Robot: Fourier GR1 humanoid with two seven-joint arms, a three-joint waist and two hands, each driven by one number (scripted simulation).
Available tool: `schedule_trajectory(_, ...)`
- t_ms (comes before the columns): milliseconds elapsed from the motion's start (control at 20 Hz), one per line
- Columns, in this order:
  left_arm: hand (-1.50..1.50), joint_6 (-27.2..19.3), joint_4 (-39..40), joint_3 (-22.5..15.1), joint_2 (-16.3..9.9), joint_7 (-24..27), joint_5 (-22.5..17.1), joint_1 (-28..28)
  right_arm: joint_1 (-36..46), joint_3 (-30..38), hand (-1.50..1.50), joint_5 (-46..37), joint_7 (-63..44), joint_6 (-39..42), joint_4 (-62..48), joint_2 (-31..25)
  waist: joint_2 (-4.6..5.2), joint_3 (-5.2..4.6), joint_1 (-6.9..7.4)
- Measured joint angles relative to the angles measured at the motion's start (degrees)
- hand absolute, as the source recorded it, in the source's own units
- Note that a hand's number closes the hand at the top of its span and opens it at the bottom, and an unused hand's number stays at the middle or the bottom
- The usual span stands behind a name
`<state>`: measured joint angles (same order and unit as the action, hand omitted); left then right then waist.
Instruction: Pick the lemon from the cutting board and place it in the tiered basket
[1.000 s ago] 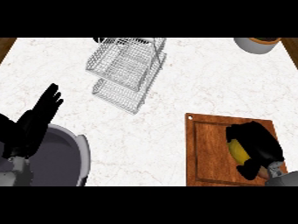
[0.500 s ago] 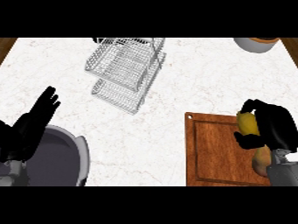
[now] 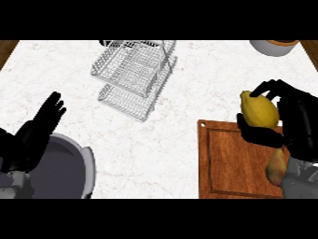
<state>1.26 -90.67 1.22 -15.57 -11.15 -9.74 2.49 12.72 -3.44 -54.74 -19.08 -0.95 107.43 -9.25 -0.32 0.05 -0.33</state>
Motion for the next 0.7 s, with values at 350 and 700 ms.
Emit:
schedule_trajectory(350,0.00,0.4,0.3,0.2,0.9,0.1,0.8,0.7,12.2,-4.7,1.50,-0.7,-11.6,9.8,3.6,4.8,0.15,-0.02,0.60)
schedule_trajectory(700,0.00,1.2,0.5,0.6,0.8,-0.5,1.2,1.1,29.4,-8.7,1.50,0.0,-20.9,9.3,-8.2,8.4,0.32,-0.08,1.22)
